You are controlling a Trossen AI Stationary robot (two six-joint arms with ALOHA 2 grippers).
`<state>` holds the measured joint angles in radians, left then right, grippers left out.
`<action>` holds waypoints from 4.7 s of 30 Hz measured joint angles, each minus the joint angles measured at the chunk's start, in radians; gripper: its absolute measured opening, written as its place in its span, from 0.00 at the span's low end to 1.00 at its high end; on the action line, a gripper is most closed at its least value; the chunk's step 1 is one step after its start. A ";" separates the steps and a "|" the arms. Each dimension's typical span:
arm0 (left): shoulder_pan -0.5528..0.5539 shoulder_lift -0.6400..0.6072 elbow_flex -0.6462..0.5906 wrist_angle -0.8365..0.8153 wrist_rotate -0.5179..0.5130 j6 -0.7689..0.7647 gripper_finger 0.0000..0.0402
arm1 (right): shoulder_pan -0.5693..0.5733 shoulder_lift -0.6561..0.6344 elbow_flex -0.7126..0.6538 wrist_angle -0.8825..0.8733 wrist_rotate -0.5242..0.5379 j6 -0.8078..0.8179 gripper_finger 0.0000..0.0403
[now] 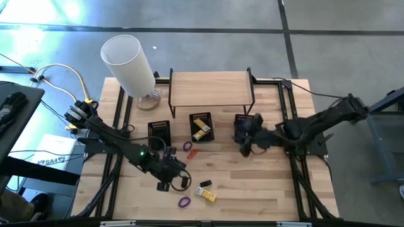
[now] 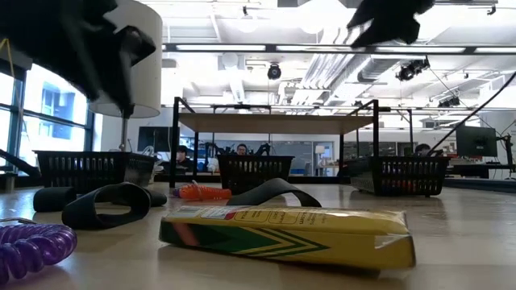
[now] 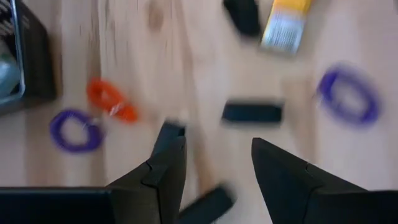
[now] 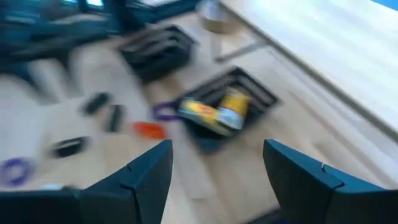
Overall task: Pick & Place Office Desk Supplies
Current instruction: Put the black rubber band into the left black bin
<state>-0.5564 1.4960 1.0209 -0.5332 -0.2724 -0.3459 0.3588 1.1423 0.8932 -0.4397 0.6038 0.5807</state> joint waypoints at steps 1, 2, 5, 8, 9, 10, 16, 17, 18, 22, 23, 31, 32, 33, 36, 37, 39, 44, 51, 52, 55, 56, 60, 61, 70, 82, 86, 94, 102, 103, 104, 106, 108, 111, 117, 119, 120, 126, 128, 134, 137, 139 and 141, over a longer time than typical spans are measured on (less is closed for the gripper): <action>0.000 0.000 -0.002 -0.026 -0.005 0.028 0.43 | 0.027 0.009 0.000 0.030 0.001 -0.010 0.59; 0.000 0.000 -0.004 -0.044 -0.016 0.051 0.43 | 0.050 0.019 0.000 0.059 0.001 -0.018 0.59; 0.006 0.000 -0.014 -0.072 -0.058 0.071 0.43 | 0.110 0.060 0.000 0.125 0.003 -0.055 0.59; 0.030 0.000 -0.019 -0.073 -0.067 0.152 0.43 | 0.147 0.105 0.000 0.197 0.003 -0.093 0.59; 0.038 0.000 -0.019 -0.070 -0.067 0.178 0.43 | 0.156 0.119 0.000 0.213 0.003 -0.104 0.59; 0.048 0.000 -0.019 -0.070 -0.067 0.195 0.43 | 0.166 0.133 0.000 0.225 0.002 -0.112 0.59; 0.105 0.000 -0.019 -0.072 -0.066 0.214 0.43 | 0.174 0.191 0.000 0.258 0.000 -0.115 0.59; 0.114 0.000 -0.019 -0.072 -0.066 0.196 0.43 | 0.174 0.196 0.000 0.258 0.000 -0.115 0.59; 0.123 0.000 -0.019 -0.072 -0.061 0.183 0.43 | 0.173 0.202 0.000 0.258 0.001 -0.115 0.59; 0.157 0.000 -0.021 -0.070 0.024 0.180 0.44 | 0.163 0.207 0.000 0.258 -0.005 -0.118 0.59; 0.164 0.000 -0.025 -0.068 0.045 0.192 0.45 | 0.162 0.207 0.000 0.258 -0.004 -0.117 0.59; 0.188 0.076 -0.038 -0.041 0.098 0.226 0.61 | 0.163 0.207 0.000 0.257 -0.005 -0.117 0.59; 0.188 0.089 -0.038 -0.025 0.098 0.226 0.63 | 0.163 0.207 0.000 0.258 -0.005 -0.117 0.59; 0.188 0.098 -0.038 -0.011 0.098 0.227 0.64 | 0.163 0.206 0.000 0.258 -0.004 -0.117 0.59; 0.188 0.128 -0.038 -0.001 0.097 0.229 0.66 | 0.163 0.207 0.000 0.258 -0.005 -0.115 0.59; 0.188 0.140 -0.038 0.001 0.095 0.221 0.66 | 0.163 0.207 0.000 0.258 -0.004 -0.115 0.59; 0.188 0.162 -0.038 -0.001 0.094 0.214 0.66 | 0.163 0.207 0.000 0.258 -0.004 -0.115 0.59; 0.188 0.217 -0.037 0.008 0.095 0.216 0.66 | 0.163 0.206 0.000 0.261 -0.004 -0.115 0.59; 0.188 0.229 -0.035 0.007 0.105 0.159 0.65 | 0.163 0.207 0.000 0.264 -0.004 -0.115 0.59; 0.188 0.229 -0.035 0.007 0.107 0.161 0.64 | 0.163 0.206 0.000 0.264 -0.004 -0.115 0.59; 0.185 0.230 -0.035 0.009 0.114 0.167 0.59 | 0.163 0.206 0.000 0.264 -0.004 -0.115 0.59; 0.185 0.230 -0.035 0.010 0.114 0.169 0.57 | 0.163 0.206 0.000 0.264 -0.004 -0.115 0.59; 0.190 0.231 -0.035 0.012 0.122 0.170 0.46 | 0.163 0.206 0.000 0.264 -0.004 -0.115 0.59; 0.193 0.231 -0.035 0.014 0.125 0.170 0.44 | 0.163 0.206 0.000 0.264 -0.004 -0.115 0.59; 0.198 0.234 -0.020 0.016 0.132 0.166 0.20 | 0.163 0.206 0.000 0.264 -0.003 -0.115 0.59; 0.176 0.146 0.066 0.023 0.107 0.061 0.01 | 0.163 0.218 -0.001 0.265 -0.003 -0.115 0.59; 0.149 0.098 0.112 -0.011 0.106 -0.035 0.01 | 0.162 0.249 -0.002 0.270 -0.003 -0.116 0.59; 0.145 -0.058 0.152 -0.178 0.053 -0.328 0.01 | 0.166 0.290 -0.003 0.401 -0.024 -0.165 0.59; 0.156 -0.194 0.153 -0.553 -0.111 -0.813 0.01 | 0.178 0.290 -0.002 0.483 -0.097 -0.235 0.59; 0.156 -0.199 0.153 -0.606 -0.117 -0.876 0.01 | 0.179 0.290 -0.002 0.482 -0.106 -0.238 0.59; 0.159 -0.202 0.153 -0.655 -0.119 -0.932 0.01 | 0.178 0.290 -0.002 0.482 -0.110 -0.238 0.59; 0.172 -0.203 0.153 -0.743 -0.110 -1.018 0.01 | 0.178 0.290 -0.002 0.482 -0.111 -0.238 0.59; 0.186 -0.203 0.148 -0.808 -0.105 -1.074 0.01 | 0.182 0.290 -0.002 0.482 -0.113 -0.238 0.59; 0.213 -0.204 0.124 -0.824 -0.092 -1.107 0.01 | 0.189 0.290 -0.002 0.482 -0.113 -0.238 0.59; 0.298 -0.207 0.049 -0.762 -0.023 -1.005 0.01 | 0.213 0.290 -0.002 0.482 -0.113 -0.238 0.59; 0.334 -0.212 0.016 -0.726 -0.007 -0.967 0.01 | 0.222 0.290 -0.002 0.482 -0.113 -0.238 0.59; 0.350 -0.214 0.001 -0.695 0.008 -0.942 0.01 | 0.226 0.290 -0.002 0.482 -0.113 -0.238 0.59; 0.469 -0.227 -0.095 -0.543 0.079 -0.812 0.01 | 0.240 0.290 -0.003 0.490 -0.113 -0.236 0.59; 0.500 -0.227 -0.123 -0.520 0.088 -0.796 0.01 | 0.239 0.290 -0.003 0.490 -0.113 -0.234 0.59; 0.580 -0.226 -0.213 -0.398 0.161 -0.715 0.01 | 0.239 0.290 -0.003 0.494 -0.113 -0.237 0.59; 0.610 -0.226 -0.232 -0.340 0.184 -0.671 0.01 | 0.239 0.290 -0.003 0.494 -0.113 -0.237 0.59; 0.614 -0.226 -0.232 -0.308 0.189 -0.636 0.01 | 0.239 0.290 -0.003 0.494 -0.113 -0.237 0.59; 0.609 -0.226 -0.232 -0.281 0.191 -0.646 0.01 | 0.239 0.290 -0.003 0.494 -0.113 -0.237 0.59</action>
<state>0.0525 1.2697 0.7887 -0.8147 -0.0815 -0.9919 0.5976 1.4326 0.8906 0.0542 0.4911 0.3433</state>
